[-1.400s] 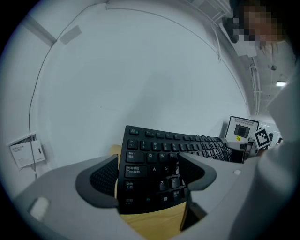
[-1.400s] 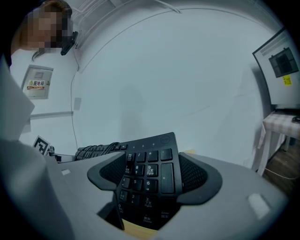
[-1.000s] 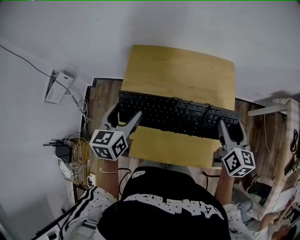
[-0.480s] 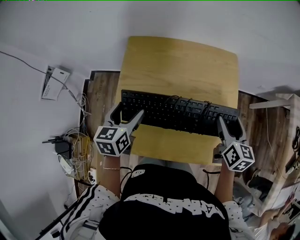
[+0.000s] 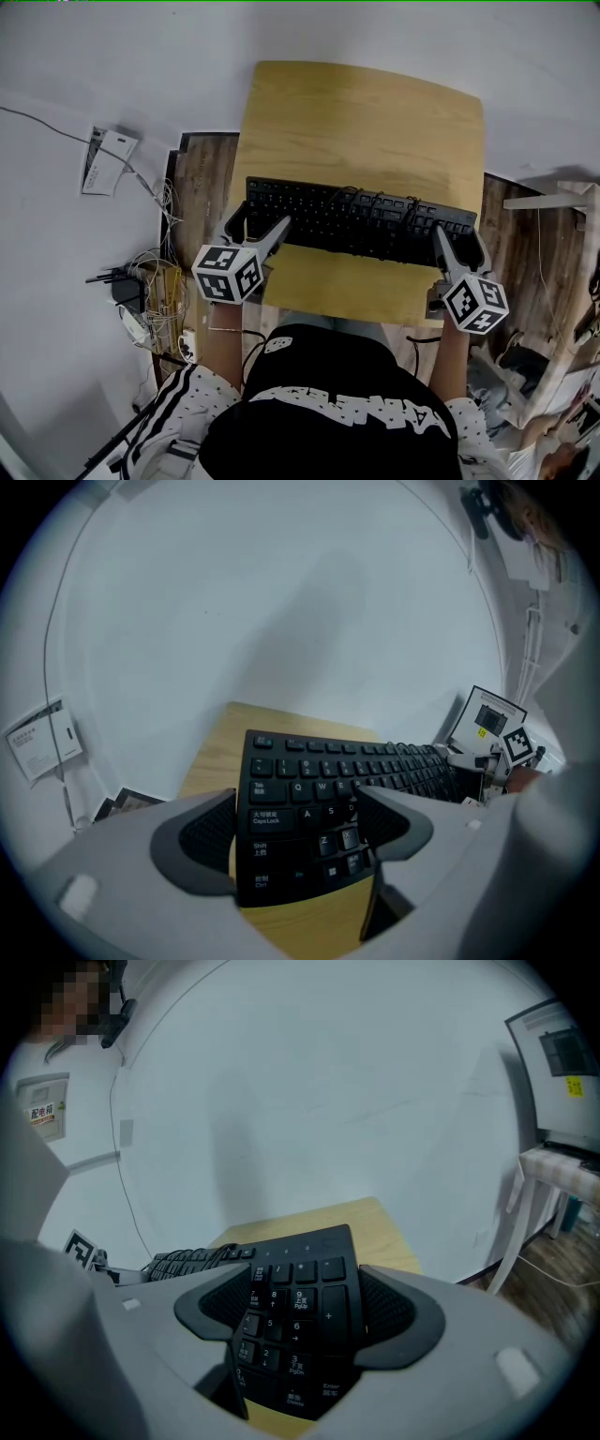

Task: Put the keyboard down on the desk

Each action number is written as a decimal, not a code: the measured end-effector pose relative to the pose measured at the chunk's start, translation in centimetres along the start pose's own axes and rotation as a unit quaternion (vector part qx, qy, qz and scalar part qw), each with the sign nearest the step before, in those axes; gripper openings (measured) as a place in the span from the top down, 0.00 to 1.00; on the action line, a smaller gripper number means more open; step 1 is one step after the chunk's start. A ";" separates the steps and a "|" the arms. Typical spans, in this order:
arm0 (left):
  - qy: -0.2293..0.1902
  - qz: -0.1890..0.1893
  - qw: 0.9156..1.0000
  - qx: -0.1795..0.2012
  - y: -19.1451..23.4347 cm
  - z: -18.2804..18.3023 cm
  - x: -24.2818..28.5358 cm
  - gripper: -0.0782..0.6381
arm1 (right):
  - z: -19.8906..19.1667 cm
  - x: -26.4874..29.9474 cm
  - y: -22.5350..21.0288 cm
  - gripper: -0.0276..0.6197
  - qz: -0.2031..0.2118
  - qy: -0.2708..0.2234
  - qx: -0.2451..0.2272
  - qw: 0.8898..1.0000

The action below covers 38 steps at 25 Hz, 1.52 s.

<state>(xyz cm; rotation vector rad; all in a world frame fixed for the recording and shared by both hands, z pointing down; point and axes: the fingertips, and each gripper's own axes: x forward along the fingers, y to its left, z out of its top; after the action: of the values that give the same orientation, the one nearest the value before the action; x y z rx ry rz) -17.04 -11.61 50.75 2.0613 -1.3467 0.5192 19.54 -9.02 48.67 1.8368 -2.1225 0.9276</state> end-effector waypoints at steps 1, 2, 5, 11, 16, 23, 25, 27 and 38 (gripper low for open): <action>0.002 0.000 1.000 0.000 0.0 -0.1 0.1 0.35 | -0.1 0.1 -0.1 0.40 -0.001 0.002 0.001 1.000; 0.004 -0.001 1.000 0.000 0.0 -0.2 0.3 0.35 | -0.3 0.1 -0.2 0.40 -0.003 0.003 0.001 1.000; 0.010 -0.002 1.000 0.000 0.0 -0.6 0.7 0.35 | -0.8 0.3 -0.5 0.40 -0.007 0.009 0.005 1.000; 0.022 -0.001 1.000 0.001 0.1 -1.1 1.3 0.35 | -1.7 0.7 -1.0 0.39 -0.013 0.021 0.013 1.000; 0.033 -0.002 0.999 0.000 0.3 -1.5 1.7 0.35 | -2.2 1.0 -1.2 0.39 -0.016 0.030 0.017 0.999; 0.046 0.000 0.999 -0.004 0.5 -2.2 2.3 0.35 | -3.1 1.6 -1.7 0.39 -0.020 0.047 0.022 0.998; 0.050 0.000 0.999 -0.005 0.8 -2.4 2.5 0.35 | -3.4 1.9 -1.6 0.39 -0.021 0.050 0.022 0.998; 0.050 0.000 0.999 -0.006 1.1 -2.5 2.7 0.34 | -3.5 2.2 -1.4 0.39 -0.022 0.051 0.021 0.998; 0.072 0.001 0.997 0.001 1.1 -3.2 3.6 0.31 | -4.1 3.0 -1.8 0.38 -0.031 0.062 0.021 0.997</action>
<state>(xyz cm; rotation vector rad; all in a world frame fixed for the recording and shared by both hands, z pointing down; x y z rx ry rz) -16.60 -12.15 55.66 1.9839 -1.2632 0.6573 19.57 -9.25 54.06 1.8035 -1.9759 1.0493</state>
